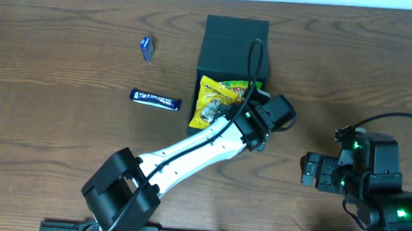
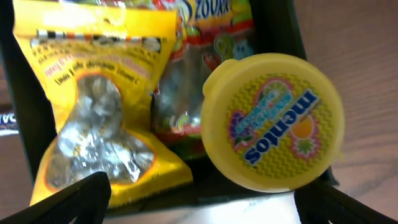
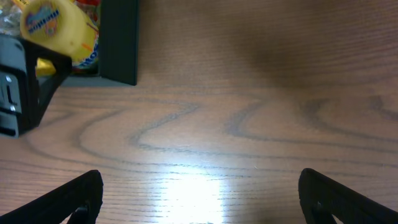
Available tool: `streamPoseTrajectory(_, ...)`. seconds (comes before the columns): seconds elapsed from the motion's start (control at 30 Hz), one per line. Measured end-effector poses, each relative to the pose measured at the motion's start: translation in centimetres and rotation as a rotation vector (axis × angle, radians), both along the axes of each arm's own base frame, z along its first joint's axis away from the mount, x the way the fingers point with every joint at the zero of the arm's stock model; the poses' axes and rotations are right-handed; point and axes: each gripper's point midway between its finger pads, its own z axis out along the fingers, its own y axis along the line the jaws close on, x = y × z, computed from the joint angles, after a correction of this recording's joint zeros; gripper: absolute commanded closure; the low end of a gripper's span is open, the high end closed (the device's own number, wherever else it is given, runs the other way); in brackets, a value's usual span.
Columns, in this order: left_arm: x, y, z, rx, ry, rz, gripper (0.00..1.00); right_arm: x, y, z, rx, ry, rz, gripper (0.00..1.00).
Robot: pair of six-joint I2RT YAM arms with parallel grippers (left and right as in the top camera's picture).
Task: Pack container
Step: 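Tilt the Mentos bottle upright and push it down into the box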
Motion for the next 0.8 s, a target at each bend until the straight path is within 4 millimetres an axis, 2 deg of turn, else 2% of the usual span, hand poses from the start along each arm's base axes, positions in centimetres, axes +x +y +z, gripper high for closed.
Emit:
streamPoseTrajectory(0.37, 1.9, 0.0, -1.4, -0.005, -0.011, 0.02, 0.05, 0.0, 0.0, 0.0, 0.0, 0.0, 0.0, 0.01)
streamPoseTrajectory(0.8, 3.8, -0.5, -0.9, -0.065, -0.06, 0.046, 0.05, 0.0, 0.0, 0.0, 0.0, 0.0, 0.0, 0.01)
